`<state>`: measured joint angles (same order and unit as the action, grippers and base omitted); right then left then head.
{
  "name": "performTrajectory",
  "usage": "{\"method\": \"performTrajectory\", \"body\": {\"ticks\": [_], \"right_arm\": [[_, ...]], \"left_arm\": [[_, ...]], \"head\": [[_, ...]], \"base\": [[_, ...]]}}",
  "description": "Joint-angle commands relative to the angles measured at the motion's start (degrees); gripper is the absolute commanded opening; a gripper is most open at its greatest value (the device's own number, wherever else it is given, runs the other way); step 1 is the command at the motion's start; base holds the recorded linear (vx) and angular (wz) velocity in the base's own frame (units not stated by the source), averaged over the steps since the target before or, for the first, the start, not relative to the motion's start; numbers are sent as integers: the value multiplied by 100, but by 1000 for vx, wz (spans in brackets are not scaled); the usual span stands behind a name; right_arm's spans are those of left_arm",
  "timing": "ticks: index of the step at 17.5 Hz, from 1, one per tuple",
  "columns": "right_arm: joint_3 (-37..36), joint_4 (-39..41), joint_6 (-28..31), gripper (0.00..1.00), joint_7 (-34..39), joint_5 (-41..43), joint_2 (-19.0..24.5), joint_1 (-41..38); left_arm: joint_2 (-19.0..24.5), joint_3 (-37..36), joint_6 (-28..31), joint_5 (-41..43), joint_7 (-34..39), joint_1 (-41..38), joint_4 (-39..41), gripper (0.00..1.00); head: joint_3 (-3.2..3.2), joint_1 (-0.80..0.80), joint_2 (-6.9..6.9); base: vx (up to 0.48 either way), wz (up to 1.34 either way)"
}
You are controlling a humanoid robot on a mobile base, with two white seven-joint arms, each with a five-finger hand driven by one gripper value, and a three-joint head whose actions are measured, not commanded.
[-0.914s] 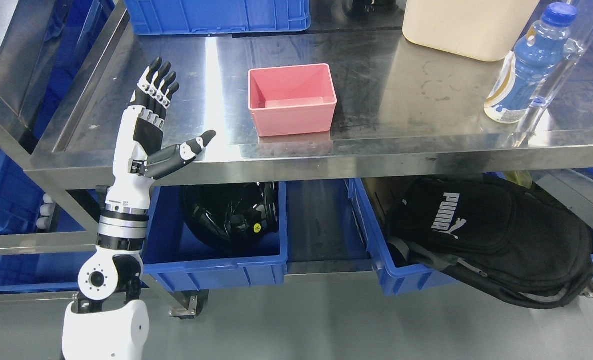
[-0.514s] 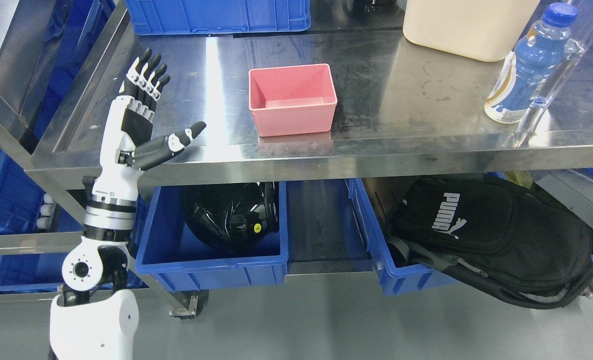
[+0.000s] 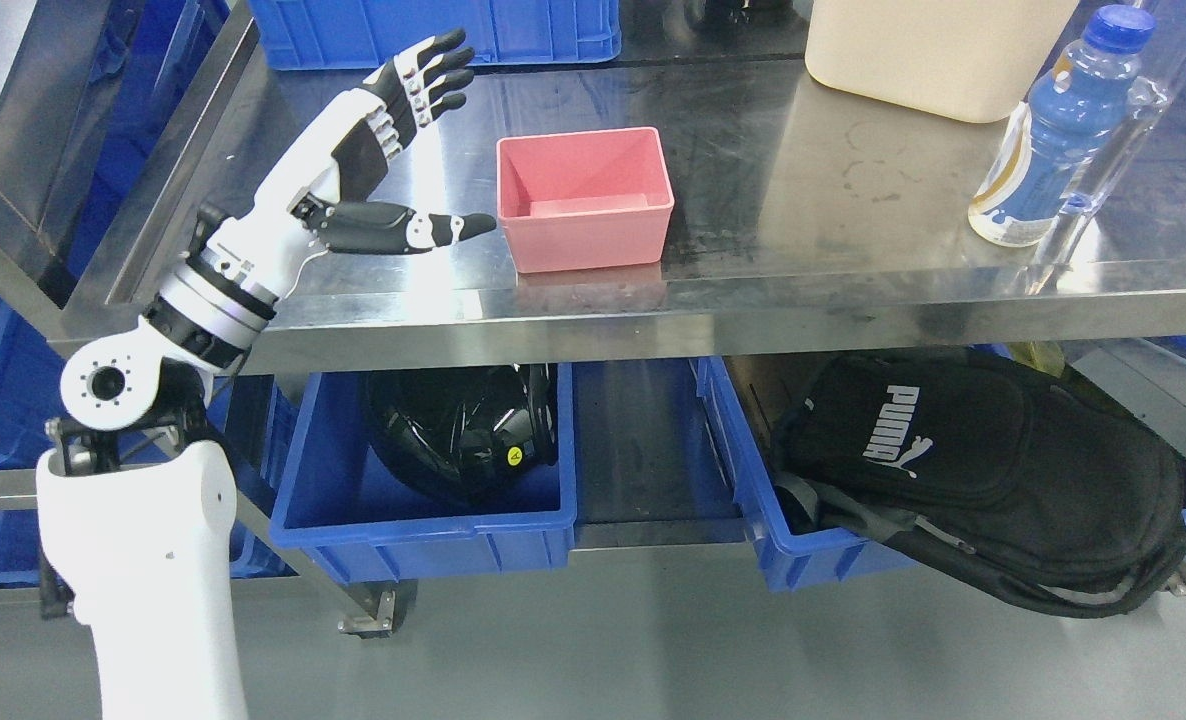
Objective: Place storage box into left shelf container
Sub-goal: 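Reach the left hand forward toward the pink box on the table, then hook the left hand fingers over the pink box's near rim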
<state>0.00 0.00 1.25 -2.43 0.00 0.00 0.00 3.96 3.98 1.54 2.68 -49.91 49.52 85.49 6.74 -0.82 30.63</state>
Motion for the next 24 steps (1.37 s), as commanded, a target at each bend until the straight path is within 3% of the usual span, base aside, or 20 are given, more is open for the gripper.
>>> {"method": "performTrajectory", "body": {"ticks": [1, 5, 8, 19, 22, 24], "right_arm": [[-27, 100, -2, 100, -3, -9, -100, -53], [-27, 100, -2, 100, -3, -9, -100, -53], [-27, 100, -2, 100, -3, -9, -100, -53], [-27, 100, -2, 100, -3, -9, -100, -53], [-27, 100, -2, 100, -3, -9, -100, -53], [-27, 100, -2, 100, -3, -9, -100, -53]], "left_arm": [[746, -1898, 57, 611, -168, 1234, -1270, 99], [729, -2884, 135, 820, -686, 1674, -1806, 93], [702, -3131, 153, 1269, -1089, 1894, -2166, 93], [711, -3131, 241, 1841, -1373, 2045, -2414, 87], [580, -3131, 233, 1841, -1407, 2150, -2633, 81], [369, -3053, 206, 1833, -1408, 2176, -2844, 70]], "head": [[0, 0, 0], [0, 0, -2], [0, 0, -3], [0, 0, -4], [0, 0, -4], [0, 0, -4]], "base": [[0, 0], [0, 0], [0, 0], [0, 0], [0, 0], [0, 0]]}}
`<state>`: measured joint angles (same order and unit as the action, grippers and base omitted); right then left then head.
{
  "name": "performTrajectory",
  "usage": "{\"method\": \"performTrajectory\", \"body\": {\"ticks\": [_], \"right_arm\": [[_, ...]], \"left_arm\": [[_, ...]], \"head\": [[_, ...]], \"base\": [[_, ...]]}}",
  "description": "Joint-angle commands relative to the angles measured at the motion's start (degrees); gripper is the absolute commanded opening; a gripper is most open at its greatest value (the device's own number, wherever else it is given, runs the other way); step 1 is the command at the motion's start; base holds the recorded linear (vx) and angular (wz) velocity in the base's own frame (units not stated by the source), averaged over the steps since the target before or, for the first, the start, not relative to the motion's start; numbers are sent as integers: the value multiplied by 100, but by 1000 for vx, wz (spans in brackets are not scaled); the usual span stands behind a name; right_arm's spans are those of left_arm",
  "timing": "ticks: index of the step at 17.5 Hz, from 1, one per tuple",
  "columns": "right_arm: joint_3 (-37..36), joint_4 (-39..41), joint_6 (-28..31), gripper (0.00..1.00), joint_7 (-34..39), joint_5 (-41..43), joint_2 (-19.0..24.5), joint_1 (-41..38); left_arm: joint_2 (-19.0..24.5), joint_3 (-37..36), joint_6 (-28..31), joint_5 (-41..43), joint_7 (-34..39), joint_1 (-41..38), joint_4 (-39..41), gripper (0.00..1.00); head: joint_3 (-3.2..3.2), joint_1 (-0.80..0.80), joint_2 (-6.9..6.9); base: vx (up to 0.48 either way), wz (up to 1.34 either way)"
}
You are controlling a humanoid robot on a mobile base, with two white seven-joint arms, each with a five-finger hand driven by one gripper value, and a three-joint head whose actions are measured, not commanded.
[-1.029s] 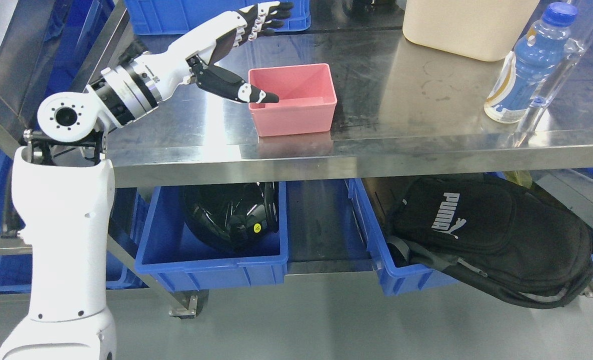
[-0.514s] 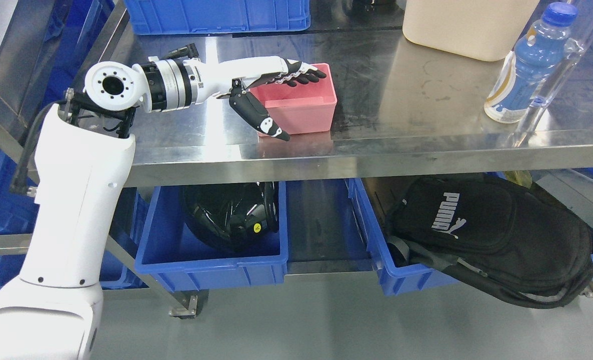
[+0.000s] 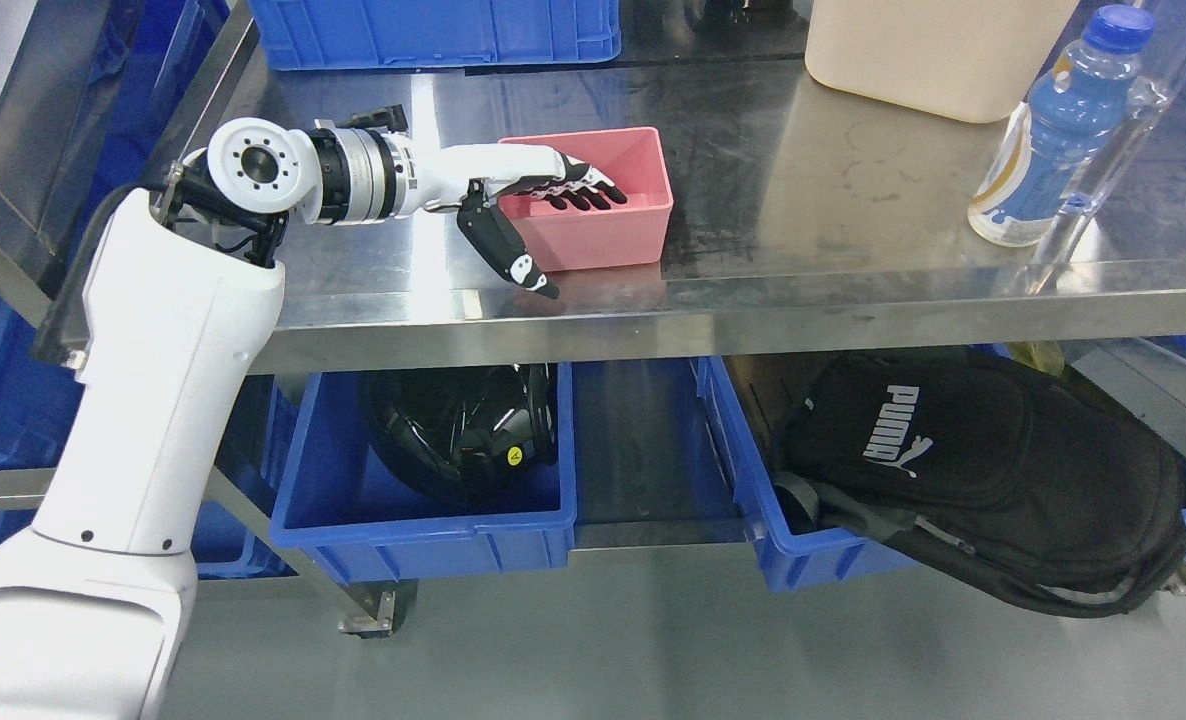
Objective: Place storage box into left shelf container
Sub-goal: 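Hook the left hand fingers over the pink box's near rim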
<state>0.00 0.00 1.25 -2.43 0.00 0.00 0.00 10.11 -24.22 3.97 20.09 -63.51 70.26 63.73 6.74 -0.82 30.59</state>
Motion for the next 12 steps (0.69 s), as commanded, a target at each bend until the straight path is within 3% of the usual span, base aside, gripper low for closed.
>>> {"method": "performTrajectory", "body": {"ticks": [1, 5, 10, 12], "right_arm": [[-26, 100, -2, 100, -3, -9, -100, -53], [-26, 100, -2, 100, -3, -9, -100, -53], [-26, 100, -2, 100, -3, -9, -100, -53], [-26, 100, -2, 100, -3, -9, -100, -53]], "left_arm": [[-316, -197, -54, 83, -47, 93, -695, 65], [-659, 101, -334, 92, -39, 58, -844, 40], [-686, 462, -827, 83, -47, 31, -1055, 12], [-755, 1004, -924, 66, -222, 23, -1082, 1]], "head": [[0, 0, 0], [0, 0, -1], [0, 0, -1], [0, 0, -1]], "base": [[0, 0], [0, 13], [7, 81], [16, 74]]}}
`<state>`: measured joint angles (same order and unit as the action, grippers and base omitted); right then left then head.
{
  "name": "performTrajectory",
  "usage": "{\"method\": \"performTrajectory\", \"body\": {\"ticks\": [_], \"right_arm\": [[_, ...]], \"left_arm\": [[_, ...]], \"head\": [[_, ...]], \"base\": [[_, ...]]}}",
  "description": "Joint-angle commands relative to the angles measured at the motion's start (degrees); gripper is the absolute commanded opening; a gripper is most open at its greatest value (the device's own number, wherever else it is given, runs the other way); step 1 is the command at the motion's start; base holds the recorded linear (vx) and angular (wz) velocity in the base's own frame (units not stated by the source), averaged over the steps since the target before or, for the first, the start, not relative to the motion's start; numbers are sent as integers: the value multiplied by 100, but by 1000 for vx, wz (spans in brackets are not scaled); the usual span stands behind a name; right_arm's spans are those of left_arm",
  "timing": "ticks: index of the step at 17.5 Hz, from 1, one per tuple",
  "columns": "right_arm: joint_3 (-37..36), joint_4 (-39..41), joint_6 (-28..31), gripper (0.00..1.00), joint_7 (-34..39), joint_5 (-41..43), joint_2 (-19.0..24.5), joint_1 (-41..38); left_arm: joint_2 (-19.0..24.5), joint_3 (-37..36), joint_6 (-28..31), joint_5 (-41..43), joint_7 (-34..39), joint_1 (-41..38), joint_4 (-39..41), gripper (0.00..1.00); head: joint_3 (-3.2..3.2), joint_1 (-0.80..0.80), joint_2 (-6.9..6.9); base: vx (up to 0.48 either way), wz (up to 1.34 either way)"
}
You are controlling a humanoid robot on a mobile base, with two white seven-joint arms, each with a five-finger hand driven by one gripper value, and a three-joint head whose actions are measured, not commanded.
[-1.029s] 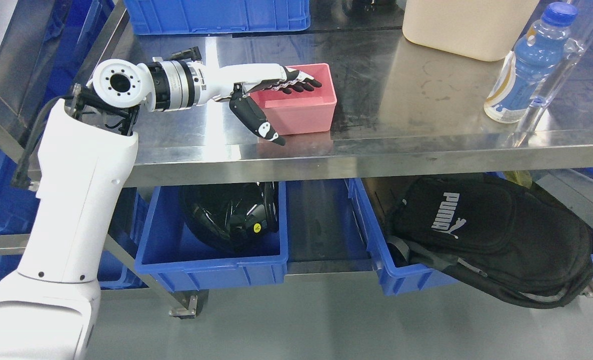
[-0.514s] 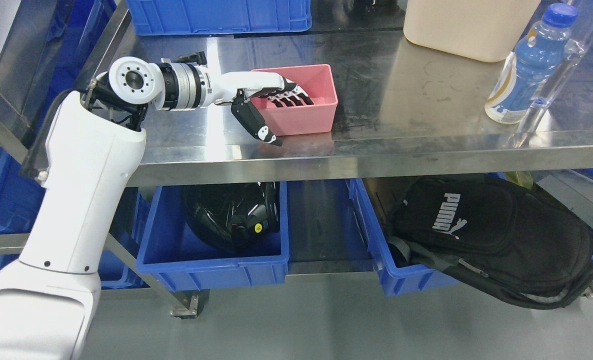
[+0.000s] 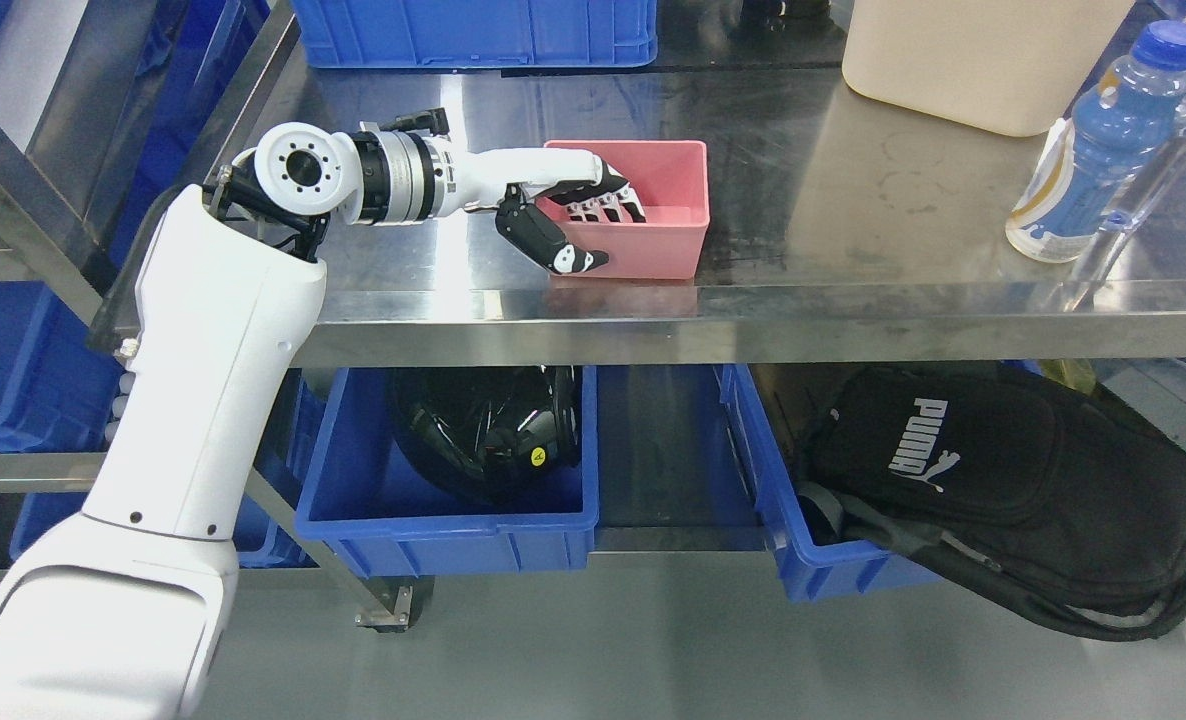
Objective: Place storage box into left shelf container
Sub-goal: 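Hook the left hand fingers over the pink box's near rim, then lift the pink box off the table with the left hand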
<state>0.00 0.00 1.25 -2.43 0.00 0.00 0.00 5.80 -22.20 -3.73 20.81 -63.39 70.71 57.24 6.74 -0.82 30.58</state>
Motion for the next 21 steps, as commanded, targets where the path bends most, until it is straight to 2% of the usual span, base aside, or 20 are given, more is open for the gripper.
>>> {"method": "performTrajectory", "body": {"ticks": [1, 4, 7, 15, 18, 21], "right_arm": [[-26, 100, -2, 100, -3, -9, -100, -53], [-26, 100, -2, 100, -3, -9, -100, -53], [-26, 100, -2, 100, -3, -9, -100, -53], [-26, 100, -2, 100, -3, -9, -100, -53], [-26, 100, -2, 100, -3, -9, -100, -53], [-26, 100, -2, 100, -3, -9, -100, -53]], "left_arm": [[-429, 1127, -146, -7, -270, -31, -468, 0], [-480, 1953, -102, -278, -306, -57, -582, 0], [-480, 2509, -84, -1295, -244, -206, -582, 0], [-480, 2659, -67, -3802, 353, -584, -390, 0], [-480, 2633, -469, -4522, 502, -978, 250, 0], [-480, 2624, -891, -4621, 1221, -1593, 1093, 1]], "head": [[0, 0, 0], [0, 0, 0], [0, 0, 0], [0, 0, 0], [0, 0, 0], [0, 0, 0]], "base": [[13, 46], [1, 12], [6, 25], [3, -4], [-11, -20], [-2, -12]]}}
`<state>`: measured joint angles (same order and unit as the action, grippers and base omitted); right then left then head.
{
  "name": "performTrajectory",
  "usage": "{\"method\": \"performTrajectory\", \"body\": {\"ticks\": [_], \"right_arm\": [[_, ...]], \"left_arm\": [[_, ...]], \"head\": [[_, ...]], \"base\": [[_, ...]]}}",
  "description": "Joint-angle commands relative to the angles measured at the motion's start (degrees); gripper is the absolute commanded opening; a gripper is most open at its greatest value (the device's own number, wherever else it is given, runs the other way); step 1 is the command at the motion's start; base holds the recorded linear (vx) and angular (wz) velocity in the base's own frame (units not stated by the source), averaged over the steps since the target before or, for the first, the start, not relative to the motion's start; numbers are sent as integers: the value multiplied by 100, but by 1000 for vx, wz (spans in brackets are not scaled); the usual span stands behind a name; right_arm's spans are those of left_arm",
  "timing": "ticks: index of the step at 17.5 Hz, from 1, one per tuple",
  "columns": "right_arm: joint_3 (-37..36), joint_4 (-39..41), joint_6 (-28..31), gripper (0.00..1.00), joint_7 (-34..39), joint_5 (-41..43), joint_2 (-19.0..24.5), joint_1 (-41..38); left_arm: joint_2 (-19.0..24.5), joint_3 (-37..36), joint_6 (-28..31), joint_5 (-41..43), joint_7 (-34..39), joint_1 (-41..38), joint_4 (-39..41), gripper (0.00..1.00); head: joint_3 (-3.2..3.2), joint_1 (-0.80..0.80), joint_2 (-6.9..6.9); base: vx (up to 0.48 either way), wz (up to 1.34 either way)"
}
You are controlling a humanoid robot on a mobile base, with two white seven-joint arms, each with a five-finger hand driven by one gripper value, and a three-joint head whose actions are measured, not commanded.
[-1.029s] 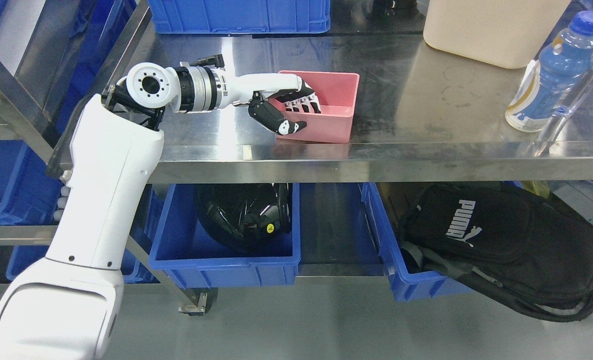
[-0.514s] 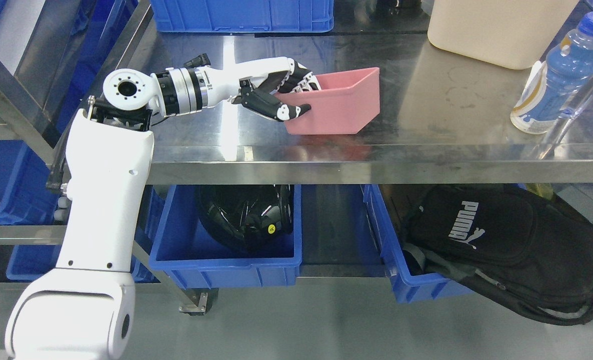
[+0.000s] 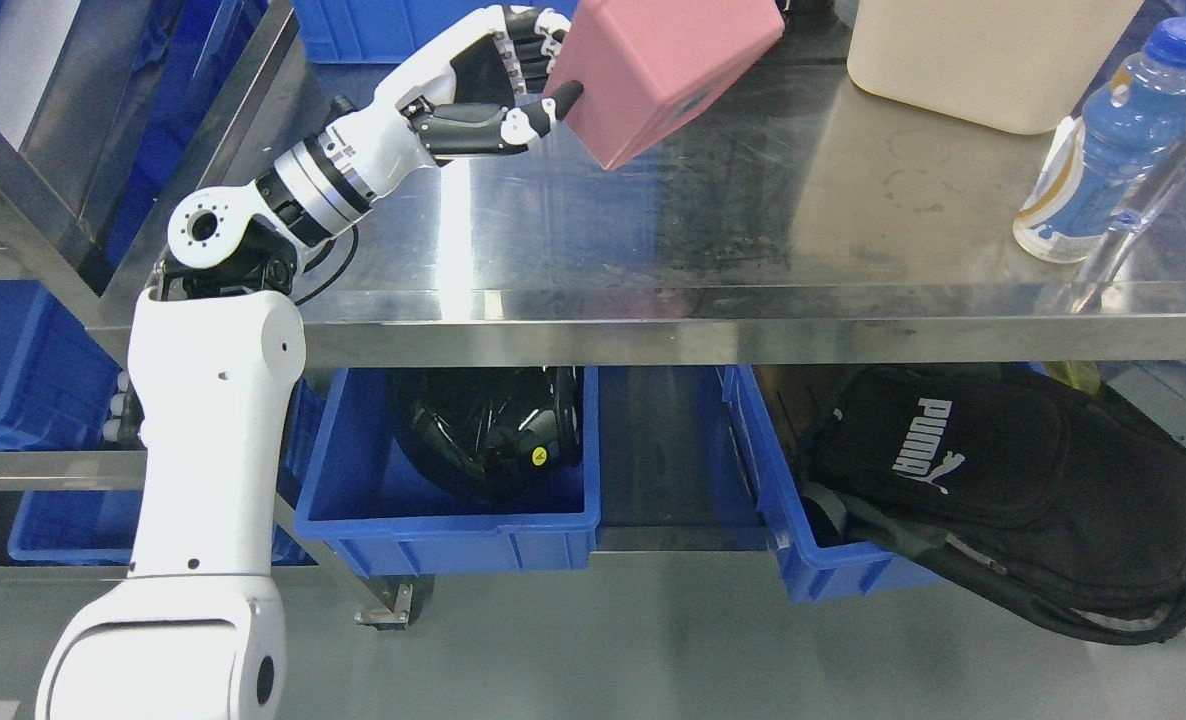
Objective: Place storage box into left shelf container
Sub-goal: 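Lift the pink box off the table with the left hand, then hold the pink box up in the left hand while turning toward the shelf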
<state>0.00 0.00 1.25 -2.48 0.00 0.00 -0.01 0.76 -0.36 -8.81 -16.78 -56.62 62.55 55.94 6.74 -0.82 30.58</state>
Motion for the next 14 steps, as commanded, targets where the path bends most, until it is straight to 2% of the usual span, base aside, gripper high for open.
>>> {"method": "performTrajectory", "body": {"ticks": [1, 2, 5, 8, 10, 12, 14], "right_arm": [[-27, 100, -2, 100, 2, -9, -100, -51], [-27, 100, -2, 100, 2, -9, -100, -51], [-27, 100, -2, 100, 2, -9, -100, -51], [-27, 100, -2, 100, 2, -9, -100, -51], [-27, 100, -2, 100, 2, -9, -100, -51], [-27, 100, -2, 100, 2, -9, -100, -51], [-27, 100, -2, 100, 2, -9, -100, -51]], "left_arm": [[24, 405, -654, -862, 790, -980, 1539, 1], [24, 327, -901, -862, 1036, -1200, 1873, 1], [24, -330, -1078, -862, 1661, -2042, 2849, 2], [24, -1270, -1735, -818, 2057, -2922, 3081, 2], [24, -1930, -2123, -800, 2076, -3318, 3089, 2], [24, -2039, -2370, -774, 2102, -3609, 3089, 2], [24, -1768, -2598, -774, 2277, -3741, 3089, 2]], "head": [[0, 0, 0], [0, 0, 0], [0, 0, 0], [0, 0, 0], [0, 0, 0], [0, 0, 0], [0, 0, 0]], "base": [[8, 64], [8, 64], [35, 291], [26, 610], [-11, 732], [-29, 850], [-16, 1073]]}}
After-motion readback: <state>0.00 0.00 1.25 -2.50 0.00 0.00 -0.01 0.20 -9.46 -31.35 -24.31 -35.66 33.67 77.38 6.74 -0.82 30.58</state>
